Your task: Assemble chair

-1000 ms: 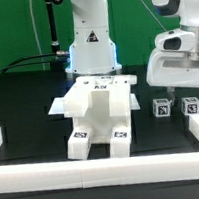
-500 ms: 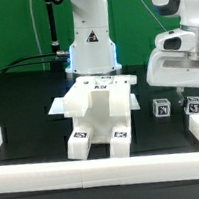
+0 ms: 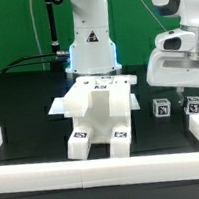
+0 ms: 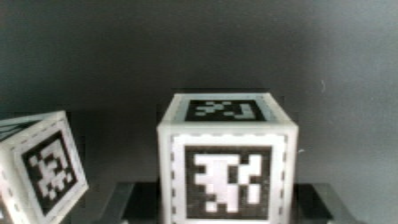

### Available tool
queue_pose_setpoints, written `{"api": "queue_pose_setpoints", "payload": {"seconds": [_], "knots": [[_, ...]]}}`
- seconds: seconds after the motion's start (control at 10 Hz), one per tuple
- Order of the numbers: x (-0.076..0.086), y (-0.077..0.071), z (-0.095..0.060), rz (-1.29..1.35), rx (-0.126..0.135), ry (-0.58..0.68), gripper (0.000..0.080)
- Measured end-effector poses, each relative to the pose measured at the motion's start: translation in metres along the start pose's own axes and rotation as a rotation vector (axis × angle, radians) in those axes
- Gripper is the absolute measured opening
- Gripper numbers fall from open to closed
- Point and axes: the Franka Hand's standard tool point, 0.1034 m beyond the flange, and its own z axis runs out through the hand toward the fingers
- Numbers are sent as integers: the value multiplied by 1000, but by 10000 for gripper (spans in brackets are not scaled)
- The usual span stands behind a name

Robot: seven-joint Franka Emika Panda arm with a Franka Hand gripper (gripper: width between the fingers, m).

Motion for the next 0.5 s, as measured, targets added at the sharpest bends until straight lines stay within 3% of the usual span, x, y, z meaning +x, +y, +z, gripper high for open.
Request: {"api": "queue_pose_setpoints", "payload": {"seconds": [0.1, 0.3, 0.4, 0.5], "knots": [[12, 9, -39, -24, 7, -23, 284], [34, 32, -95, -80, 44, -4, 284], [42, 45, -122, -86, 63, 8, 284], [44, 49, -138, -56, 60, -9, 284]]}}
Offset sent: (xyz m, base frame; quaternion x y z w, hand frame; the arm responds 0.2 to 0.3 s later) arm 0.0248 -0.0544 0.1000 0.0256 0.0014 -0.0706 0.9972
